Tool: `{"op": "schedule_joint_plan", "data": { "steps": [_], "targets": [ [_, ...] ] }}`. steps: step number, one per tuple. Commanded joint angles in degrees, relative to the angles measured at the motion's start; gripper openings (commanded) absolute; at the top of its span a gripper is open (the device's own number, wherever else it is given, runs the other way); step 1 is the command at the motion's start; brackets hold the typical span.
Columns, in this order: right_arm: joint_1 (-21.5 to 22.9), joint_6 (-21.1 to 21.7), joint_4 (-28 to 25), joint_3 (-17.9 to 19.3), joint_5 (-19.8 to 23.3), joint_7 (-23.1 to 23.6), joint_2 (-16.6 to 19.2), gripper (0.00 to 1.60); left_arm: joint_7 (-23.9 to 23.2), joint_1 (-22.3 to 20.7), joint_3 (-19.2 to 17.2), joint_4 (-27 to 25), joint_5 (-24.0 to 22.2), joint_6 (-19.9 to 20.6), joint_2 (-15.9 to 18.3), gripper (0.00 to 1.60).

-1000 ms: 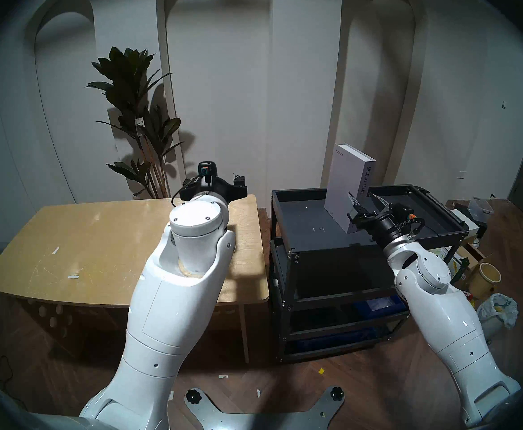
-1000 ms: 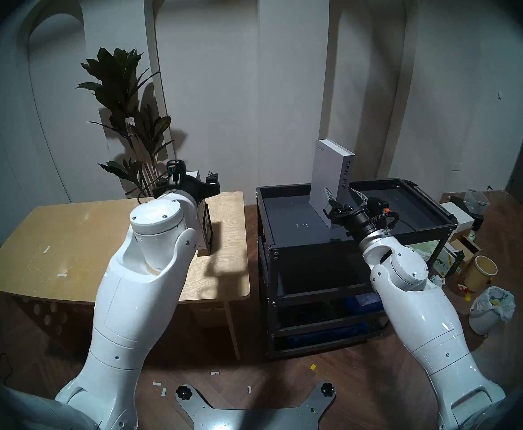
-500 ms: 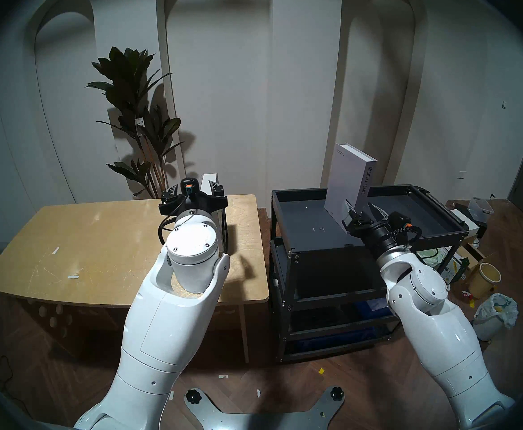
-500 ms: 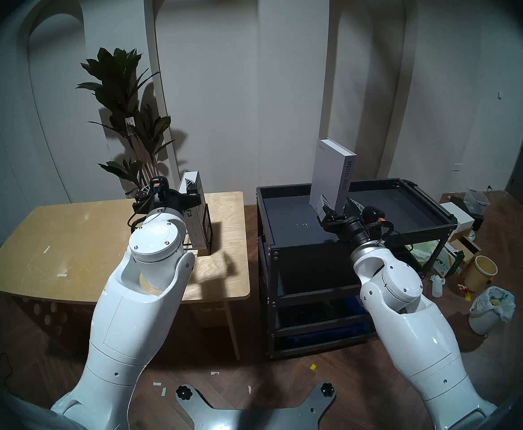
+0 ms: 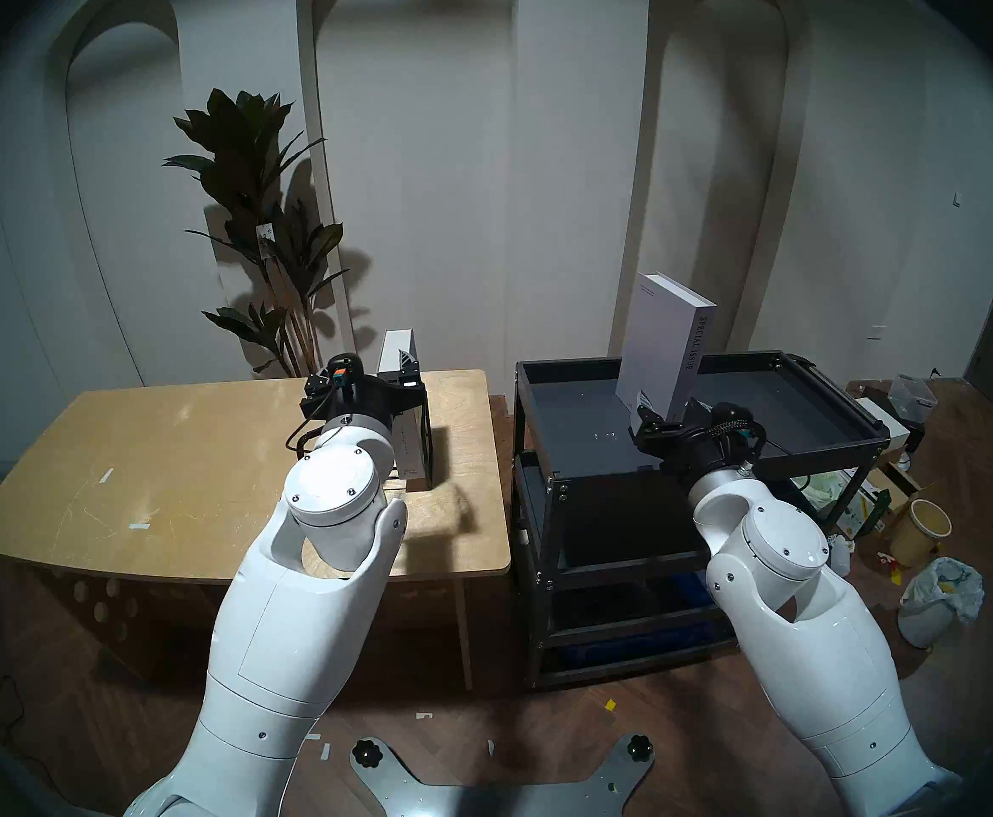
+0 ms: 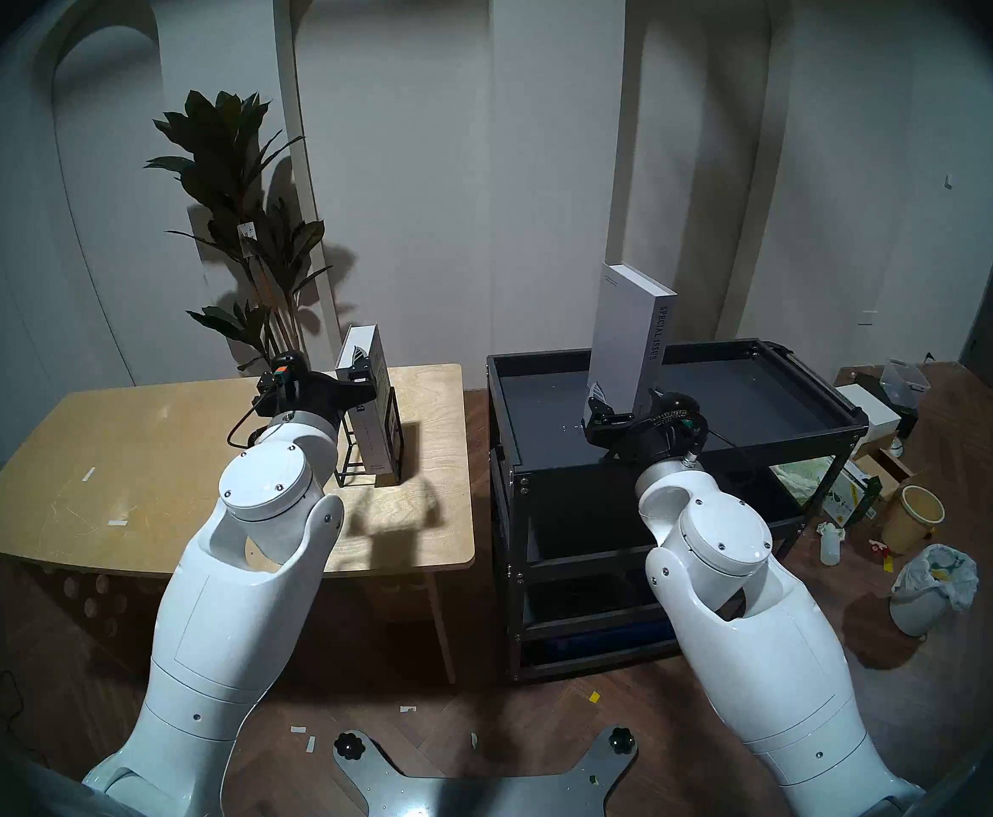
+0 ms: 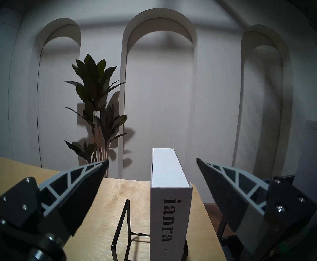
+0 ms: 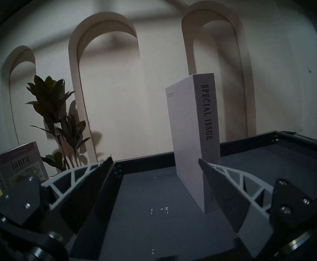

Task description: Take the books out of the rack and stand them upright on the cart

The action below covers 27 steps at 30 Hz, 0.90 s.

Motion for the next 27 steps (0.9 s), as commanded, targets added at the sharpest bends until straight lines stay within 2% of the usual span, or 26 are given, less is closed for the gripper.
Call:
{"op": "schedule_joint_plan", "data": {
  "steps": [1,9,12,27],
  "targets": [
    [3.2,2.6,-1.7,-1.7,-2.4,-4.2,-1.9,1.60,0.2,-1.7,2.2,1.9,5.3,-4.7,2.2,1.60],
    [3.7,3.7,-1.6,-2.6,-3.1,-6.3,-2.1,1.60,0.8,-4.5,3.9,5.6,8.0,-5.4,1.5,1.60],
    [3.7,3.8,-1.6,-2.8,-3.2,-6.5,-2.1,1.60,0.3,-5.7,3.8,6.5,7.2,-4.2,1.1,1.60],
    [4.3,3.4,-1.6,-3.8,-3.9,-7.0,-2.1,1.60,-3.0,-10.6,2.9,13.3,4.0,-3.0,0.1,1.60]
  ]
}}
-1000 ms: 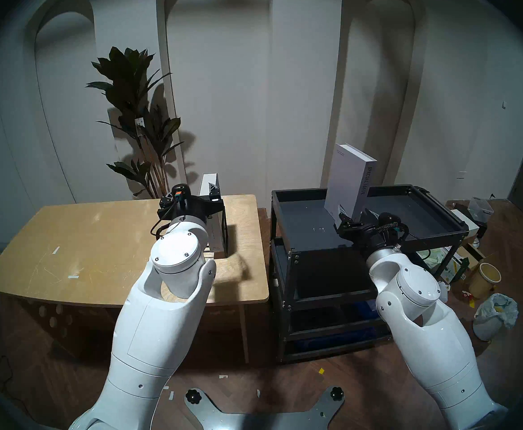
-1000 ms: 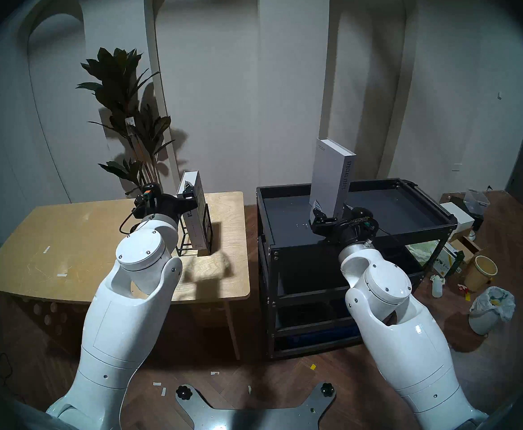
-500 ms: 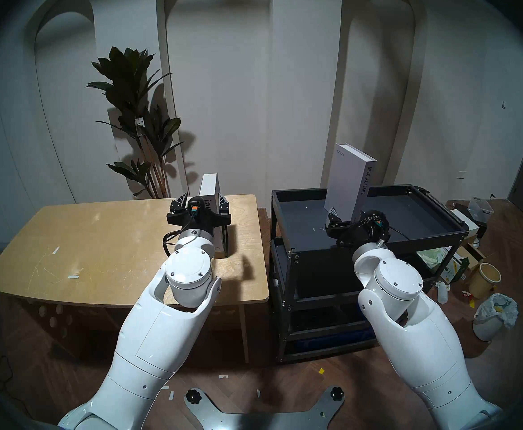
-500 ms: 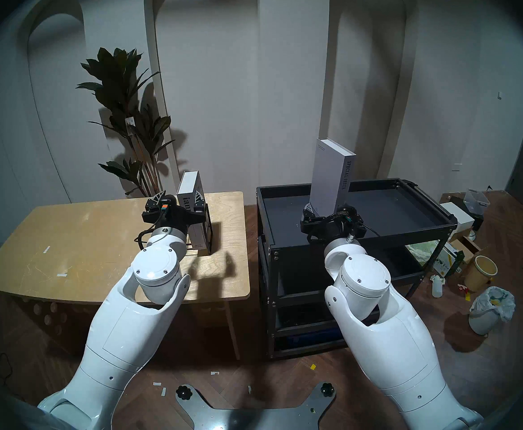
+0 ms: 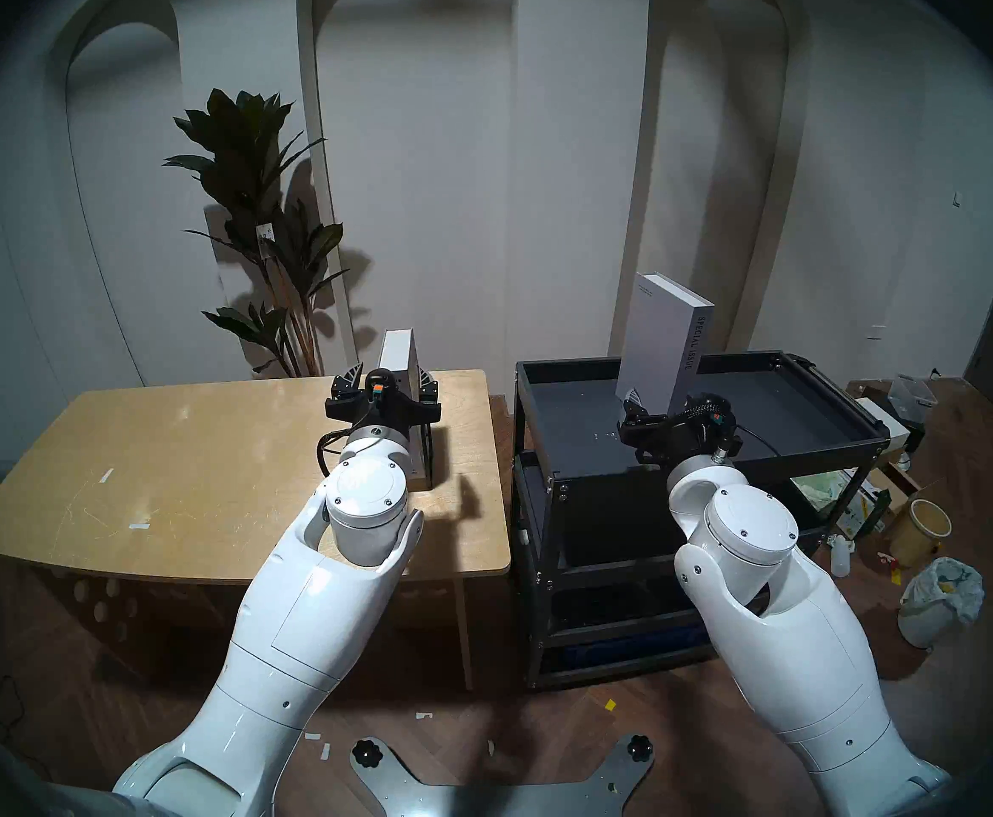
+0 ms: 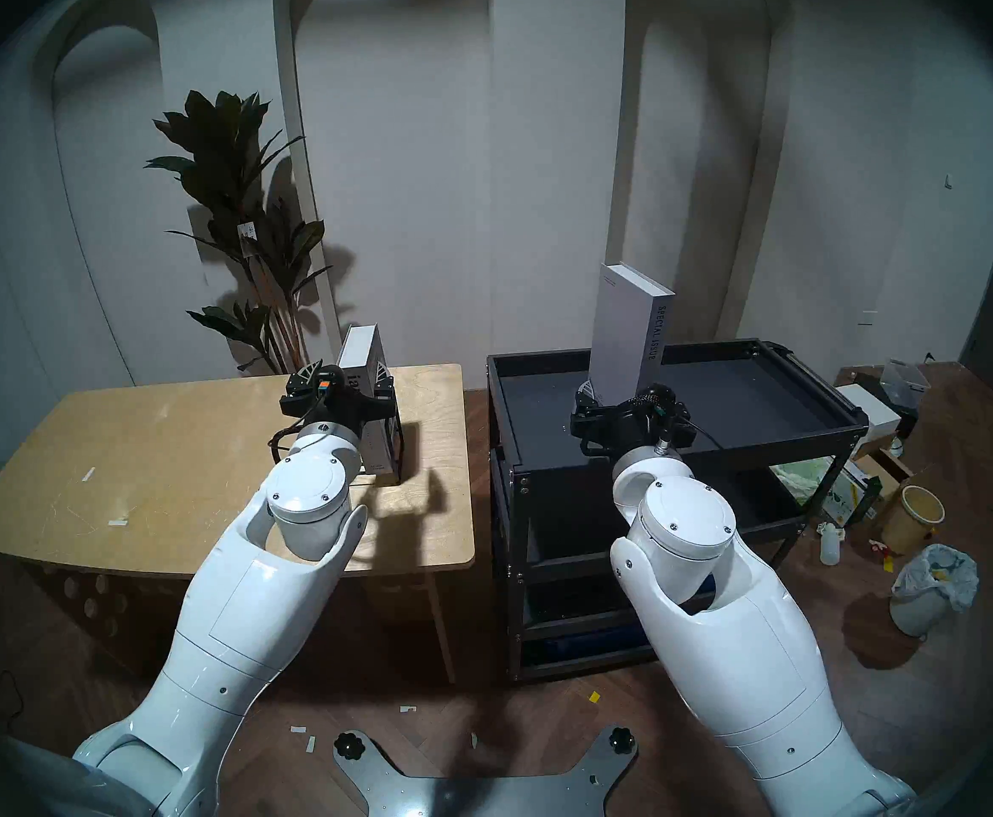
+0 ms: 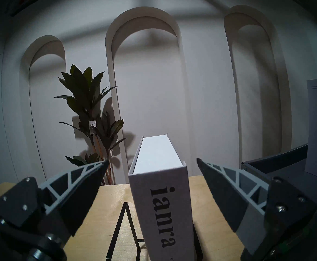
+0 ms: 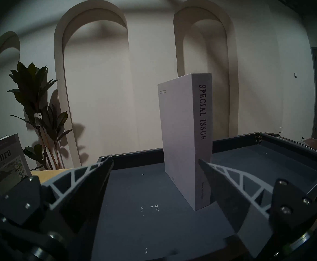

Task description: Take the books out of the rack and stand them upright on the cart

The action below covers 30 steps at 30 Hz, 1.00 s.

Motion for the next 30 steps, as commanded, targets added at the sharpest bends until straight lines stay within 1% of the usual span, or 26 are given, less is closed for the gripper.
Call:
{"op": "schedule_joint_plan", "data": {
  "steps": [1,18,25,30],
  "targets": [
    [0.9,-0.9,-1.4,-0.3,-0.5,0.4,-0.1,1.60,-1.2,-4.2,-0.5,0.8,-0.9,0.5,-0.8,1.60],
    [0.6,-1.2,-1.5,-0.9,-1.4,-0.1,-0.1,1.60,-2.6,-8.5,-0.2,7.5,-1.1,0.0,-1.8,1.60],
    [0.4,-1.3,-1.6,-0.8,-1.5,-0.3,-0.2,1.60,-3.7,-11.4,-1.0,11.0,-1.9,0.1,-2.7,1.60],
    [0.3,-1.4,-1.6,-0.7,-1.6,-0.4,-0.1,1.60,-4.0,-12.3,-1.8,11.5,-2.4,0.4,-3.4,1.60]
  ]
}}
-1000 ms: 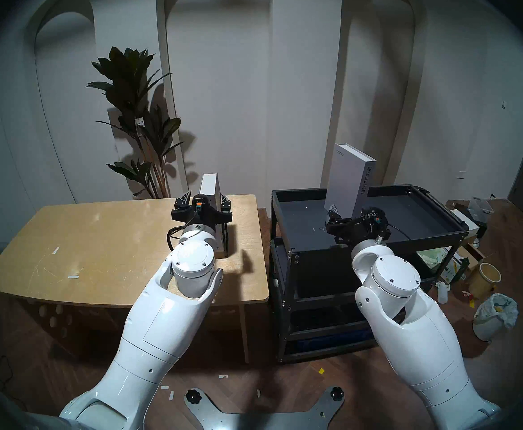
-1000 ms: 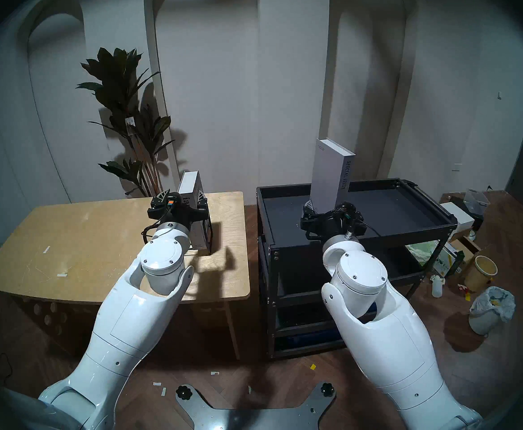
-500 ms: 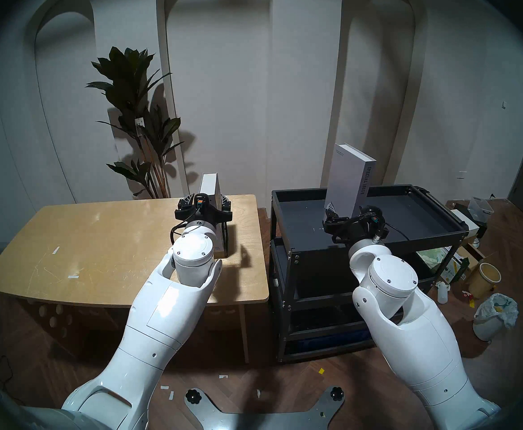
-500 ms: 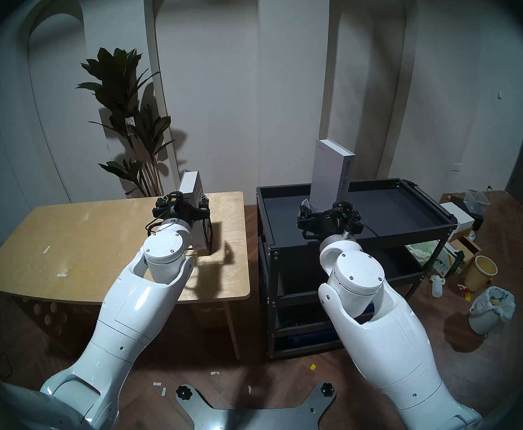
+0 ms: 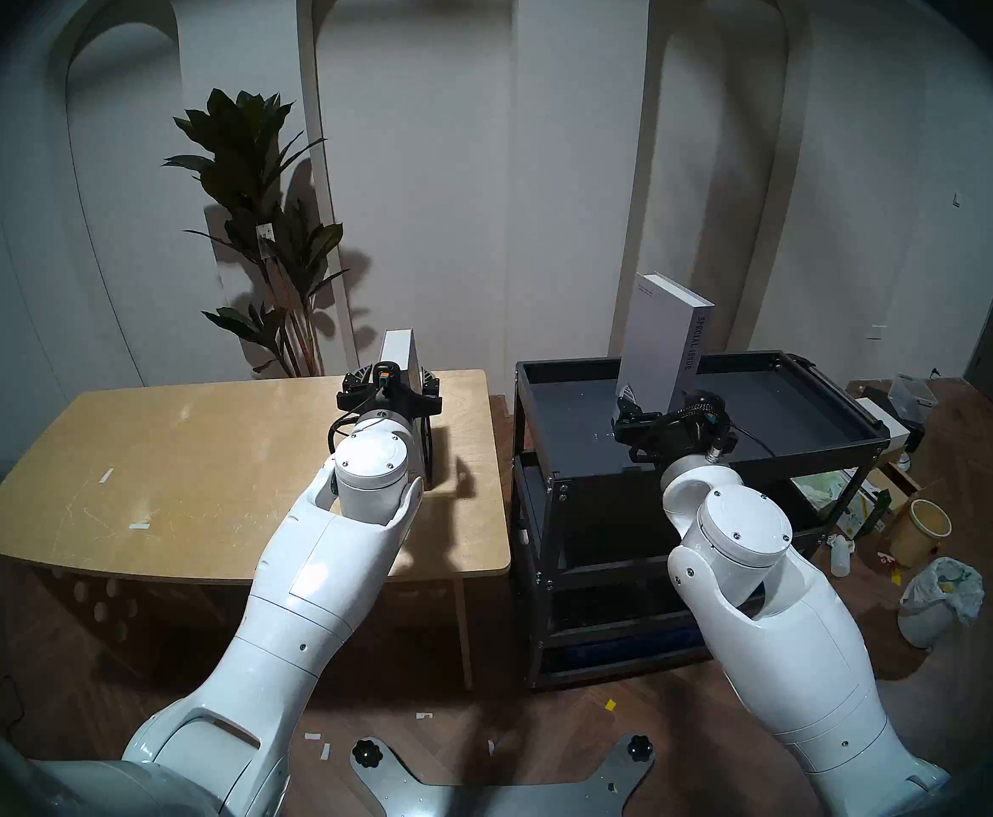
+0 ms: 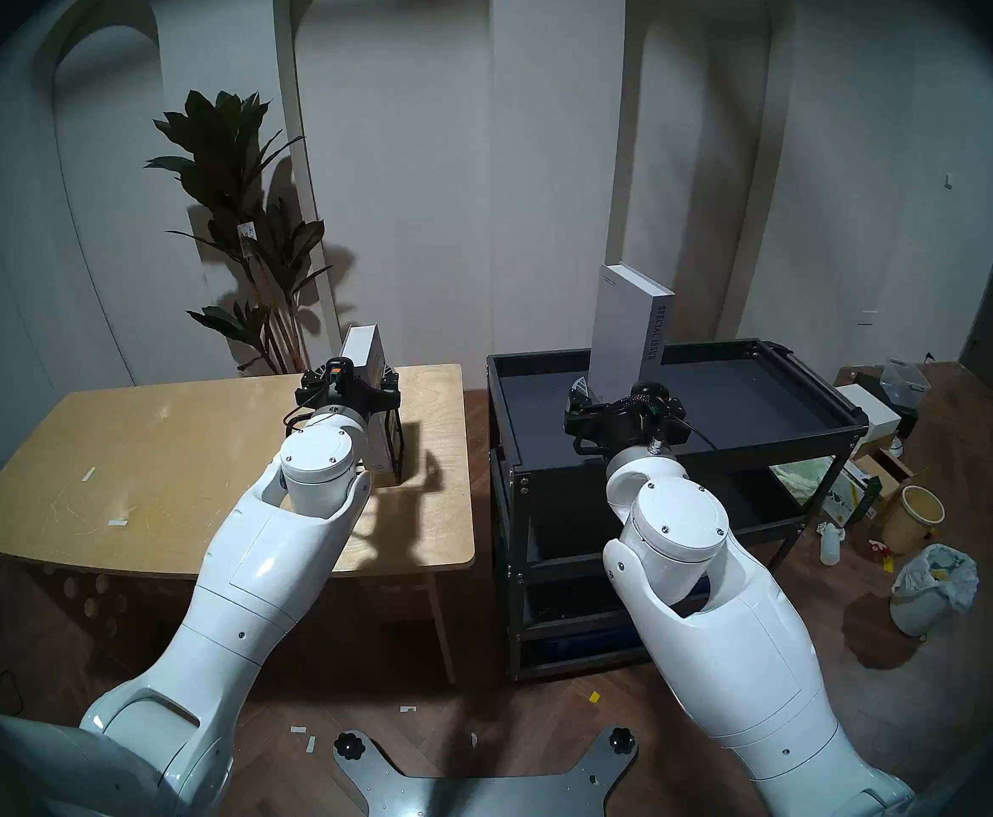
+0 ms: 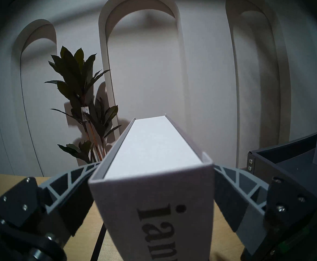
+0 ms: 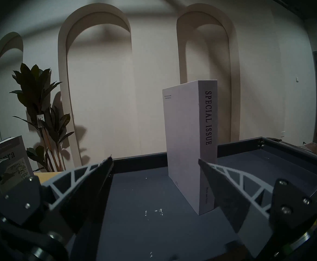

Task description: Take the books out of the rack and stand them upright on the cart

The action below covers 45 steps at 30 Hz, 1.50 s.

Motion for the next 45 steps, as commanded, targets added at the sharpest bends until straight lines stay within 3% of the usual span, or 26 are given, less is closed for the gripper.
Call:
{"op": "schedule_joint_plan", "data": {
  "steps": [1,5,6,7,9,10,11,14,16,18,19,31,40,45],
  "targets": [
    [0.1,-0.6,-1.4,0.3,-0.3,-0.2,0.0,1.60,-0.4,-4.2,-1.1,-0.8,-0.9,-0.1,-1.2,1.60],
    [0.1,-0.6,-1.3,0.5,-0.2,-0.3,0.0,1.60,-0.9,-3.9,-2.4,-1.6,-2.9,1.4,-1.9,1.60],
    [0.1,-0.6,-1.3,0.5,-0.2,-0.3,0.0,1.60,-0.9,-3.9,-2.4,-1.7,-2.9,1.6,-1.8,1.54],
    [0.1,-0.6,-1.2,0.5,-0.2,-0.3,0.0,1.60,-0.9,-3.8,-2.5,-1.8,-3.0,1.7,-1.8,1.28],
    [0.2,-0.6,-1.2,0.5,-0.2,-0.3,0.0,1.60,-1.0,-3.5,-2.7,-2.2,-3.5,2.3,-1.9,1.00],
    [0.2,-0.6,-1.2,0.5,-0.2,-0.3,0.0,1.60,-1.1,-3.4,-2.8,-2.5,-3.6,2.5,-1.9,1.00],
    [0.2,-0.6,-1.1,0.5,-0.2,-0.3,0.0,1.60,-1.1,-3.3,-2.9,-2.6,-3.8,2.7,-1.9,0.79],
    [0.2,-0.7,-1.0,0.5,-0.2,-0.3,0.0,1.60,-1.4,-3.1,-3.1,-3.2,-4.4,3.4,-2.0,0.62],
    [0.3,-0.7,-1.0,0.6,-0.2,-0.3,-0.1,1.60,-1.5,-2.9,-3.1,-3.7,-4.7,3.9,-2.0,0.41],
    [0.2,-0.7,-1.0,0.6,-0.2,-0.3,-0.1,1.60,-1.5,-2.7,-3.0,-4.2,-4.8,4.3,-2.1,0.06],
    [0.2,-0.7,-1.0,0.6,-0.2,-0.3,-0.1,1.60,-1.5,-2.6,-3.0,-4.5,-4.9,4.5,-2.1,0.00],
    [1.6,-2.1,-0.1,-3.6,-4.0,2.3,1.7,1.60,0.7,-4.3,-4.6,-12.1,-5.4,9.0,-2.4,0.00],
    [5.1,-4.6,2.3,-9.0,-7.4,5.9,2.1,1.60,1.8,-6.4,-4.4,-18.2,-6.0,16.8,-3.3,0.00],
    [7.9,-6.1,3.8,-12.0,-8.6,7.9,0.8,1.60,2.5,-9.4,-2.8,-19.0,-5.4,20.1,-4.8,0.00]
  ]
}}
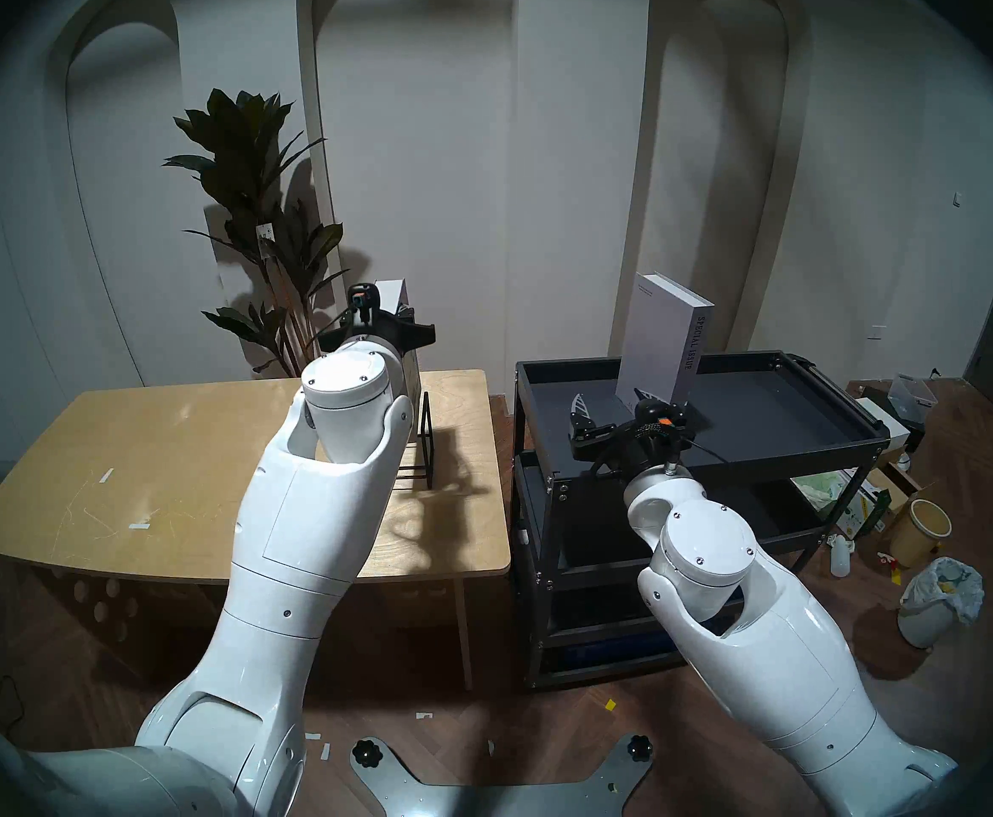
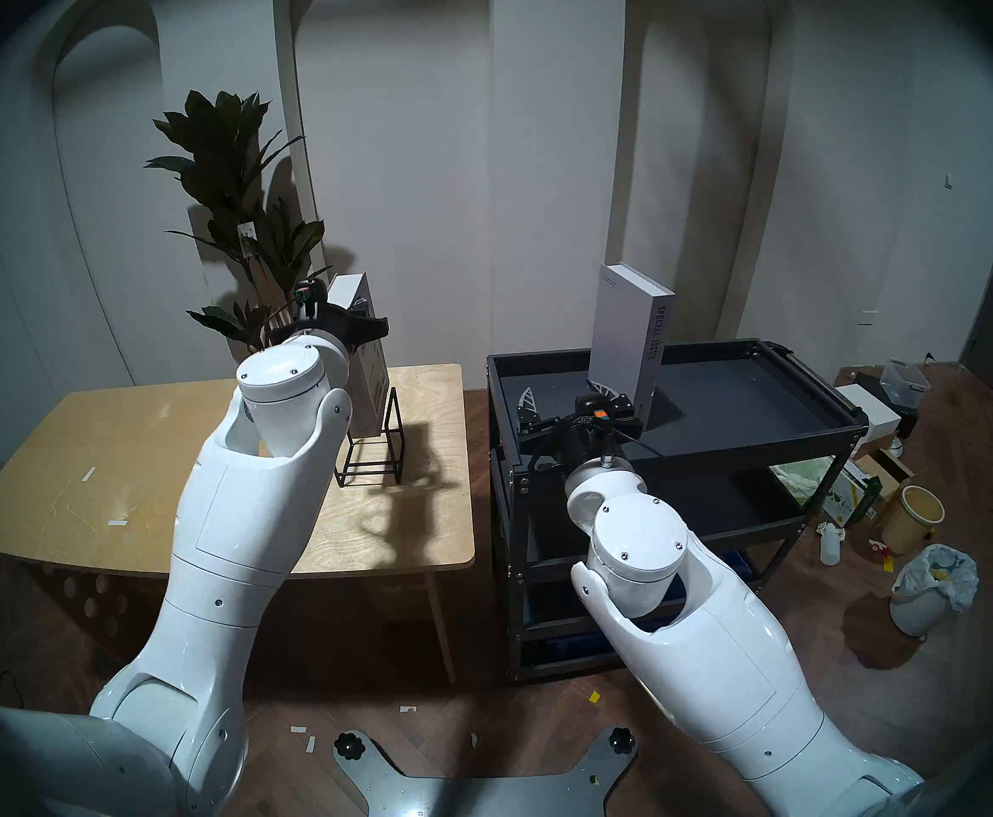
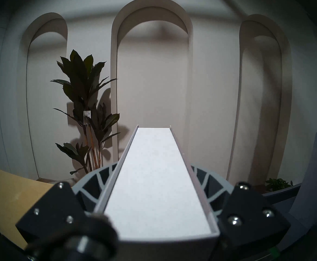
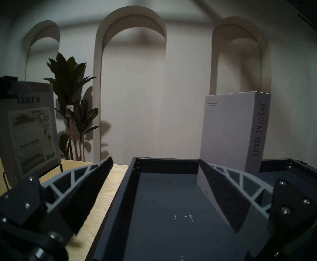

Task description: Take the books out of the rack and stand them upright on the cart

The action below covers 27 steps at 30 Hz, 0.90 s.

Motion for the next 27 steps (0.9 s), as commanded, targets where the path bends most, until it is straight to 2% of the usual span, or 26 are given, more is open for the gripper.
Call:
{"op": "schedule_joint_plan", "data": {
  "steps": [1,15,16,18,19,27],
  "targets": [
    [4.7,-2.7,0.8,-2.8,-2.0,2.3,-1.6,1.60,0.4,-5.9,1.8,-3.0,0.3,2.9,-2.1,0.00],
    [9.3,-6.3,4.7,-6.8,-3.4,4.7,-5.2,1.60,3.5,-12.9,7.6,0.1,4.0,6.9,-6.7,0.00],
    [9.6,-6.5,5.0,-7.0,-3.5,4.8,-5.4,1.60,3.5,-12.3,7.6,-0.1,4.5,6.9,-7.3,0.00],
    [10.3,-7.1,5.6,-7.5,-3.7,5.1,-6.0,1.60,4.4,-14.4,8.6,2.0,4.6,7.6,-7.7,0.00],
    [10.8,-7.3,6.0,-7.8,-3.8,5.3,-6.3,1.60,4.5,-13.7,8.4,1.9,5.3,7.6,-8.6,0.00],
    [13.1,-8.9,8.5,-8.7,-4.0,5.8,-8.4,1.60,7.2,-17.5,10.2,7.8,6.0,8.1,-11.8,0.00]
  ]
}}
